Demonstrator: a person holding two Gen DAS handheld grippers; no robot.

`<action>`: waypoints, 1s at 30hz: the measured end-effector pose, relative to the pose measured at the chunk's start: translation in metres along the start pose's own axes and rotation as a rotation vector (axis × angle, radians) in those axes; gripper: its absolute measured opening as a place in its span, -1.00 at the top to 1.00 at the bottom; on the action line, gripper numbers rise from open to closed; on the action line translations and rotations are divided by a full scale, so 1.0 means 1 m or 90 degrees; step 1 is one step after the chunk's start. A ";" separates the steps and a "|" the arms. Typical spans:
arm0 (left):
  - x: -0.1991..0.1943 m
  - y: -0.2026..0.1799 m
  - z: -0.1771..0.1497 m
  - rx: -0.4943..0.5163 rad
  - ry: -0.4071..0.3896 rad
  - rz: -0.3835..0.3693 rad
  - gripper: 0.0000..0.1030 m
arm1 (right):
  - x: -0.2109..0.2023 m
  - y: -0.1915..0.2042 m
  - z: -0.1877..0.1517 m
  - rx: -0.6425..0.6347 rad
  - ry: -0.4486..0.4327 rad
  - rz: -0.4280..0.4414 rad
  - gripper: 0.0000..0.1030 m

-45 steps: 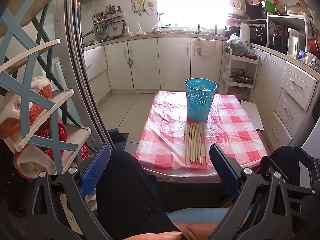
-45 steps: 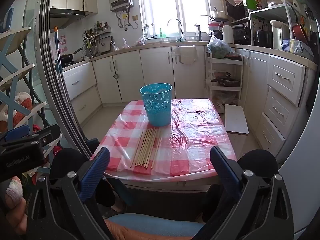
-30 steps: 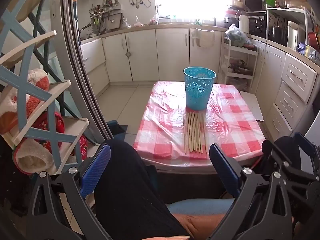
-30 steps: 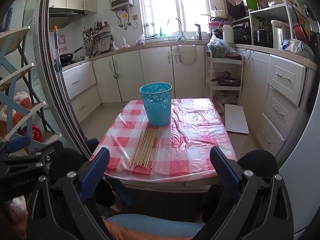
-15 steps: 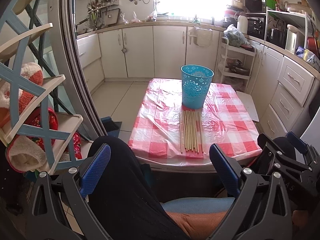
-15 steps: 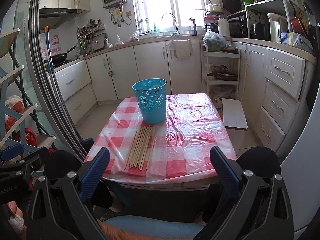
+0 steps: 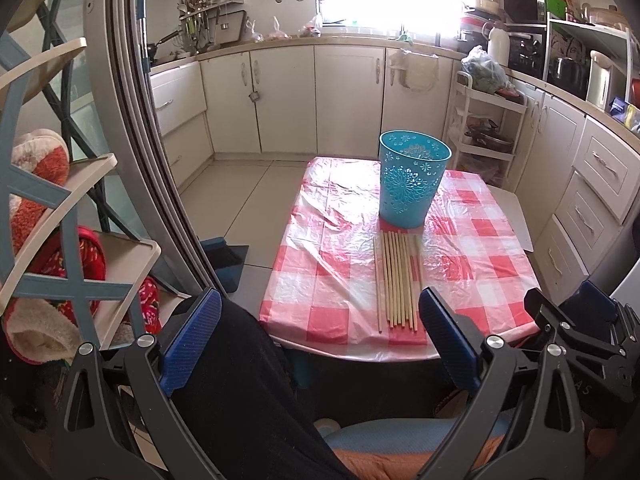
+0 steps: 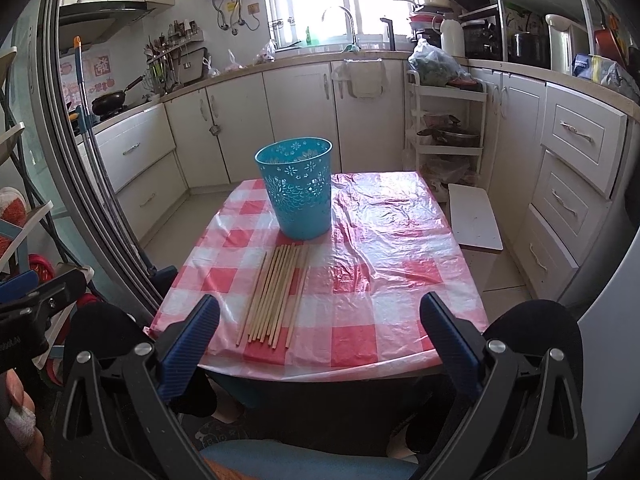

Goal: Organize utensils
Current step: 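Move both tools toward the bamboo chopsticks beside the teal basket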

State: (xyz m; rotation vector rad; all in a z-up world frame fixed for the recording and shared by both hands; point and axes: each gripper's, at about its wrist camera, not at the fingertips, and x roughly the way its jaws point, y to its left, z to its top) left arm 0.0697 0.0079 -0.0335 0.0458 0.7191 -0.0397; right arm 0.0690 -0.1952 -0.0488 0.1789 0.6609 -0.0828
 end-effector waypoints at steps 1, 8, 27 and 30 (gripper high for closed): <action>0.005 0.000 0.002 -0.003 0.001 0.000 -0.85 | 0.003 0.000 0.002 0.000 0.002 0.000 -0.86; 0.023 -0.003 0.025 -0.019 -0.013 -0.005 -0.85 | -0.001 0.005 0.025 -0.007 -0.044 -0.005 -0.86; 0.025 -0.012 0.041 -0.023 -0.043 -0.024 -0.85 | -0.031 0.001 0.052 0.032 -0.150 -0.004 -0.86; 0.021 -0.011 0.041 -0.023 -0.049 -0.023 -0.85 | -0.035 0.004 0.052 0.027 -0.156 -0.001 -0.86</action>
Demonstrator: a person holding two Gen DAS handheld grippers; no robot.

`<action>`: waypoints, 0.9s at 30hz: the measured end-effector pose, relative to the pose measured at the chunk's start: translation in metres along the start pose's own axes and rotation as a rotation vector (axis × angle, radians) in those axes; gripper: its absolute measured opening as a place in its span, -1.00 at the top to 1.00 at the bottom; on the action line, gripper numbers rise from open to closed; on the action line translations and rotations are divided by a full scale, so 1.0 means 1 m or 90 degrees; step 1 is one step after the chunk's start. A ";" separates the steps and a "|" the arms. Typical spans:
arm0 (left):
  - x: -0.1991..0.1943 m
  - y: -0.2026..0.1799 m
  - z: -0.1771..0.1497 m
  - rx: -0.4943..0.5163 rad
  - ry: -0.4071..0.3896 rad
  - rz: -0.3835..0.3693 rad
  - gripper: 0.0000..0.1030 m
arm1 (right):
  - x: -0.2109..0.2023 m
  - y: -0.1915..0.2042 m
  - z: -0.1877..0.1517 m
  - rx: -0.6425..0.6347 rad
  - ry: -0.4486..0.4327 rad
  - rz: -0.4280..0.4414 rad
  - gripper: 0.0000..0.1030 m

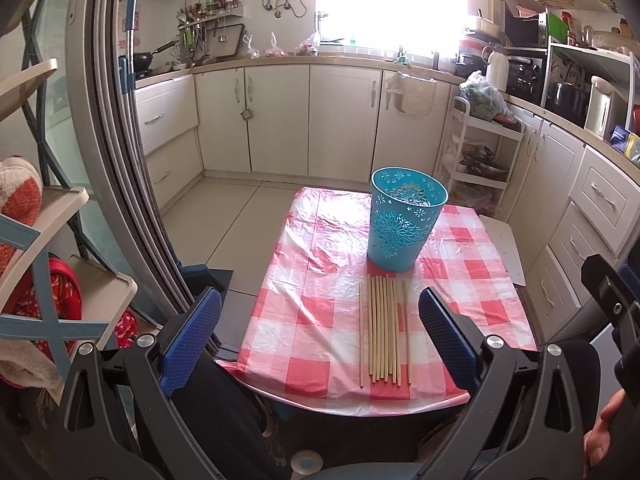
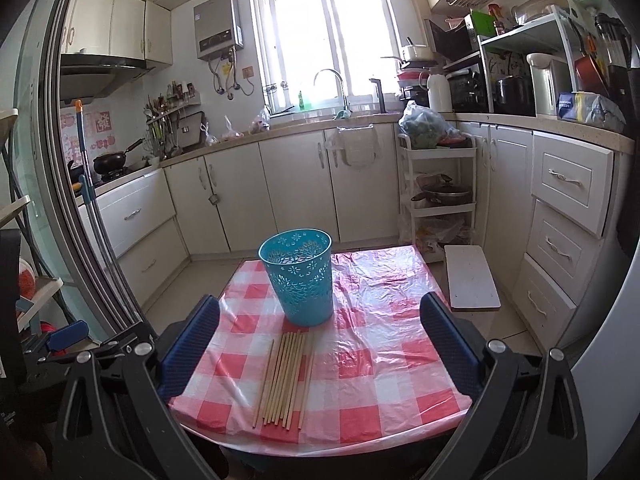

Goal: Organize utensils
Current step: 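Move both tools toward the bamboo chopsticks beside the teal basket, then lower the left tool onto one bamboo chopstick and close its fingers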

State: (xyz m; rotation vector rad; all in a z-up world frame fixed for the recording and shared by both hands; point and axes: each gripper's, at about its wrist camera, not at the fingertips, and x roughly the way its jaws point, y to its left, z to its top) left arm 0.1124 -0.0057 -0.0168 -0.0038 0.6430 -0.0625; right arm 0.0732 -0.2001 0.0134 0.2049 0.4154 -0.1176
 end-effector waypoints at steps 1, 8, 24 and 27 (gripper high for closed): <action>-0.001 0.000 0.000 0.000 -0.002 0.000 -0.85 | 0.000 0.001 0.001 -0.002 -0.002 0.001 -0.86; -0.004 0.001 0.000 -0.001 -0.004 0.001 -0.85 | -0.003 0.004 0.000 -0.012 -0.004 0.004 -0.86; -0.008 0.005 0.002 -0.001 -0.004 0.002 -0.85 | -0.002 0.005 -0.003 -0.017 0.000 0.006 -0.86; -0.007 0.005 0.001 -0.001 -0.003 0.002 -0.85 | -0.002 0.005 -0.004 -0.017 0.001 0.006 -0.86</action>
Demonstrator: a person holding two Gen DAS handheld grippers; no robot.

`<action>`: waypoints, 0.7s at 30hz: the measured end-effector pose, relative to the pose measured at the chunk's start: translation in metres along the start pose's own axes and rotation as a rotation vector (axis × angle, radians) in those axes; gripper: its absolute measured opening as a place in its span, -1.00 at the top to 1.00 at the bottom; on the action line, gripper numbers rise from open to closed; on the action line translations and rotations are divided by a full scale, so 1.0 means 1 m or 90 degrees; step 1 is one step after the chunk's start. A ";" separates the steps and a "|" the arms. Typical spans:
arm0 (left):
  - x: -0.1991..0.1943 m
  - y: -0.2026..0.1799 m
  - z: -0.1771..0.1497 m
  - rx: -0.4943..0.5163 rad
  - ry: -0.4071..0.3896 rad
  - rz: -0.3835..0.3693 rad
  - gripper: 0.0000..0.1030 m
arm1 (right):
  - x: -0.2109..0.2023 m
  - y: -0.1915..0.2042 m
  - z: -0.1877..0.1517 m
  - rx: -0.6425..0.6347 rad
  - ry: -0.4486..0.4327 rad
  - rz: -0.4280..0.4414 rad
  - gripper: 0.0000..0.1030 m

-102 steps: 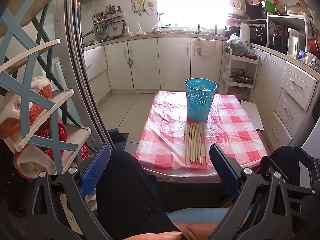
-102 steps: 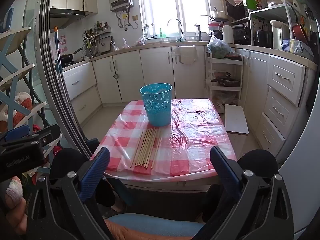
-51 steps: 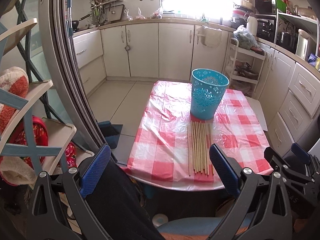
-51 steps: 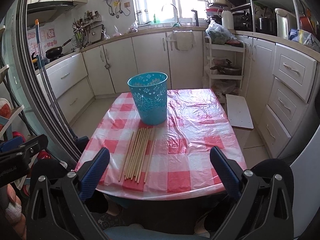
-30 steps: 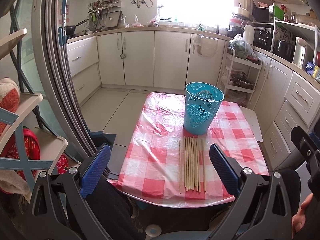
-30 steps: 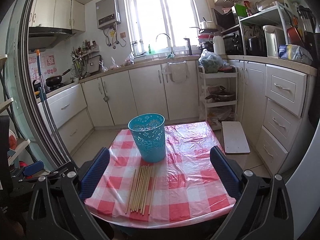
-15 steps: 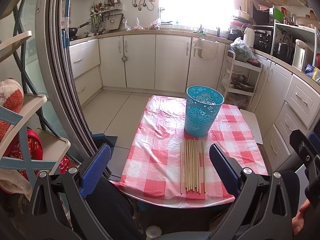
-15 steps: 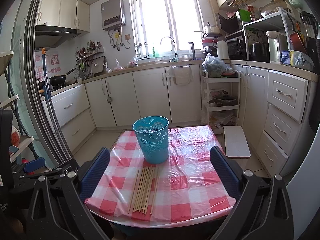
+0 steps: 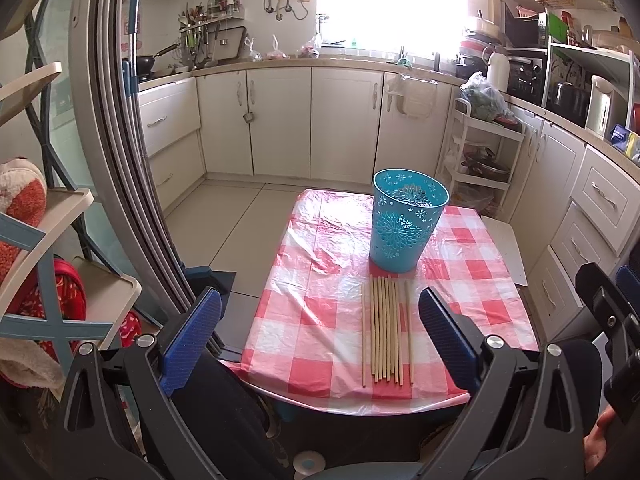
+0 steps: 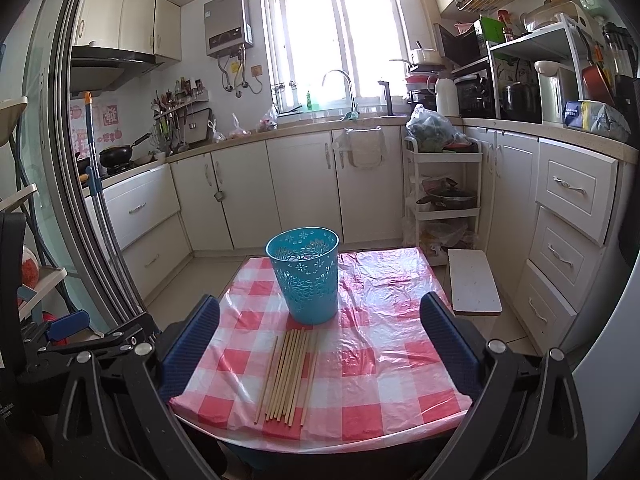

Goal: Organize utensils
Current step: 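Lower the left tool onto one bamboo chopstick and close its fingers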

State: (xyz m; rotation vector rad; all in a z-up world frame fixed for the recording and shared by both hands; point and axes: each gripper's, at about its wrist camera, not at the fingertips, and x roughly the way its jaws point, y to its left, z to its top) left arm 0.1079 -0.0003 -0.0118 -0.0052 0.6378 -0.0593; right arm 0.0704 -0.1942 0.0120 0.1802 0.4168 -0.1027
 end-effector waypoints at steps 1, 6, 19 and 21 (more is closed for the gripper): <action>0.001 0.000 0.000 0.001 0.002 0.001 -0.85 | 0.001 0.000 0.000 0.000 0.001 0.000 -0.86; 0.013 -0.002 -0.002 0.008 0.018 0.006 -0.85 | 0.014 -0.001 -0.008 -0.006 0.022 0.002 -0.86; 0.126 -0.002 -0.020 0.023 0.134 0.064 -0.85 | 0.160 -0.014 -0.085 -0.006 0.260 0.051 0.05; 0.141 -0.003 -0.022 0.023 0.150 0.066 -0.85 | 0.184 -0.014 -0.093 0.001 0.287 0.053 0.23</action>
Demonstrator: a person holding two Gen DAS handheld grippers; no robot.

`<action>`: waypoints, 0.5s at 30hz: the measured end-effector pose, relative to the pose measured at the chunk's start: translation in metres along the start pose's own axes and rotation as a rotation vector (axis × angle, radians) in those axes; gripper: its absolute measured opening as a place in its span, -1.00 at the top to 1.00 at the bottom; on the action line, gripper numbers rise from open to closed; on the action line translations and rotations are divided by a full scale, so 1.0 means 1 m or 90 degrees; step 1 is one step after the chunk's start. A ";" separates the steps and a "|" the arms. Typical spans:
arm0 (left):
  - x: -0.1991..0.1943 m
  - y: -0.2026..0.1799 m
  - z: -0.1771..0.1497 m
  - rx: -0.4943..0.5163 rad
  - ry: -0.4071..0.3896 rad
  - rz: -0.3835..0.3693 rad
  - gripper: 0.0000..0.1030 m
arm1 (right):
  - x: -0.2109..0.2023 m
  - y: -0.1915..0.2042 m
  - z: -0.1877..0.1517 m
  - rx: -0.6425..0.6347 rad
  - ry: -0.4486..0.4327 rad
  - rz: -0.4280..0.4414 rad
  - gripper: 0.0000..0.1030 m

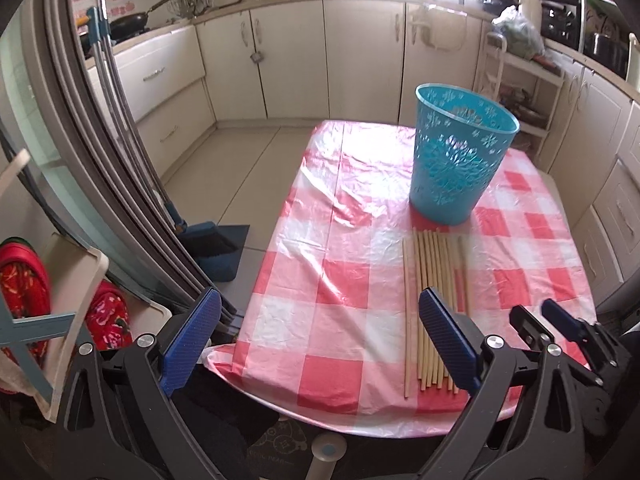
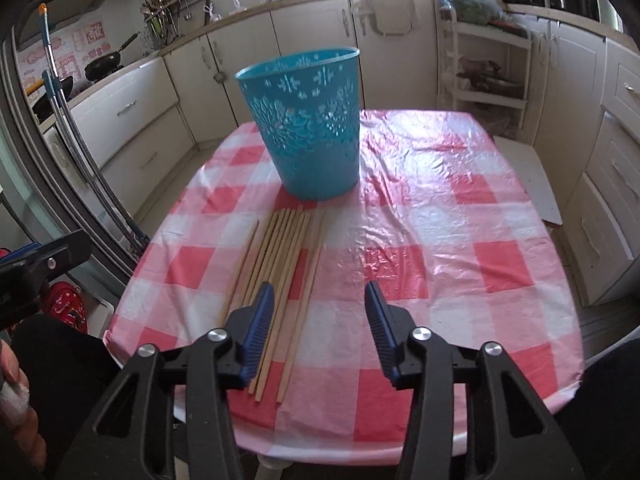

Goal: Organize utensils
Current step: 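Lower the left tool onto one bamboo chopstick and close its fingers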

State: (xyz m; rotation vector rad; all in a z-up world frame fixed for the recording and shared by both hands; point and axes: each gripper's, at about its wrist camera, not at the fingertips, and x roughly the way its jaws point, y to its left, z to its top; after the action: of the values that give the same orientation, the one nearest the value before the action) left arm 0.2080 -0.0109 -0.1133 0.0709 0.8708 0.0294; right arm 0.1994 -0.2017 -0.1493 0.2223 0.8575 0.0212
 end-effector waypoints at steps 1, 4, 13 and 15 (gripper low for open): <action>0.008 -0.002 0.001 0.001 0.008 0.000 -0.85 | 0.011 0.000 0.001 0.001 0.009 0.003 0.33; 0.033 -0.009 0.005 0.003 0.030 -0.013 -0.85 | 0.039 0.001 0.008 -0.002 0.028 0.003 0.44; 0.106 -0.034 0.021 0.004 0.090 -0.007 -0.84 | 0.085 0.001 0.017 -0.029 0.061 0.007 0.69; 0.120 -0.041 0.023 0.016 0.101 -0.001 -0.78 | 0.086 -0.001 0.020 -0.044 0.056 0.006 0.74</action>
State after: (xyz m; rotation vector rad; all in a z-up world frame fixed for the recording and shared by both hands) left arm 0.3029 -0.0464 -0.1934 0.0926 1.0305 0.0222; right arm 0.2708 -0.1970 -0.2016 0.1616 0.9418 0.0697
